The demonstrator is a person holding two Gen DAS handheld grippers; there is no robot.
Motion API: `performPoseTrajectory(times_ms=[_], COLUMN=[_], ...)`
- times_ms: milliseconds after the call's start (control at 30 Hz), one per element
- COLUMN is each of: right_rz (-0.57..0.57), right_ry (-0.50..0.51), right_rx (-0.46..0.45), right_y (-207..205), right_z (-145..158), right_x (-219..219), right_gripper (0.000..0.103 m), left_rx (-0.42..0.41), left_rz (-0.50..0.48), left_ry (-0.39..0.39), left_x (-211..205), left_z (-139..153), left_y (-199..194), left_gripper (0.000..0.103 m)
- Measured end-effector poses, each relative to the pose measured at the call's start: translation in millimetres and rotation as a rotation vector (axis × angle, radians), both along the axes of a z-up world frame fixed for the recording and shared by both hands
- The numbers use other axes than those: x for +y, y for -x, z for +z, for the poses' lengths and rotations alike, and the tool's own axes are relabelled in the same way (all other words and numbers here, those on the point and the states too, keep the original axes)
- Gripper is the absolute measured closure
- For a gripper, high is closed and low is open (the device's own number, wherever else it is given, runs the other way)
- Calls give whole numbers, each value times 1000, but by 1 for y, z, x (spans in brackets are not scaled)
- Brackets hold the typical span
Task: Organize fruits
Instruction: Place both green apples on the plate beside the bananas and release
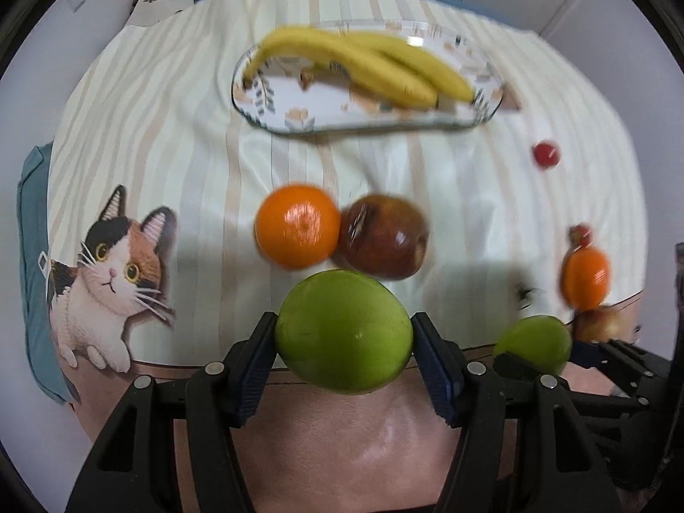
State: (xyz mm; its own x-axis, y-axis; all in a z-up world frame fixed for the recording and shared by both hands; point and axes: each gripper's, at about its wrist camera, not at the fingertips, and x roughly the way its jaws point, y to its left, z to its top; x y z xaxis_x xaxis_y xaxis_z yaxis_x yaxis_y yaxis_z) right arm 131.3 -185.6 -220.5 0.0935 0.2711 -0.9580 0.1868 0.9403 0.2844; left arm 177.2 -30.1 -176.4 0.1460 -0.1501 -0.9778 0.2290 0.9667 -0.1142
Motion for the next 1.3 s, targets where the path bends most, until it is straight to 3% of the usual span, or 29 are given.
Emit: performPoseTrajectory(times_ms=[133,267,433,600,767,1133,1200,1233,1267,1300], right_rz=[-46,-108,-155,-197,-199,-189,-186,-184,-181,-180], right_ry=[-35,-66,-38,-2,37,62,63,65,63,66], right_rx=[-61,-141,-207,-173,-89,-4,-3,-6,-8,-12], right_y=[-20,-61,-132,-213,-261,-287,-288,-289,-289,-289], right_z=[28,59,78,60,31,-11,-11,-11,-9,-8], right_x=[-13,-29,-46,-58,-60,-56,-57,-56,-57,-56], right_gripper=[39,39,39,39,39,38,33,25,22,22], left_rx=[-33,-73,-79,-16,58,125,147,148,139,128], left_rz=[14,20,24,37,53,34,52,65,76,76], left_ry=[58,67,38,12,1,-27,-18,-6,7,8], left_x=[4,-7,-4,-7,-7,-14,-13,-12,-11,-9], left_z=[35,57,51,19,-13,-35,-40,-40,-38,-37], left_y=[-18,-53,-107,-168,-205,-216,-217,-219,-220,-221], left_gripper=[43,43,43,43,43,43,43,41,39,29])
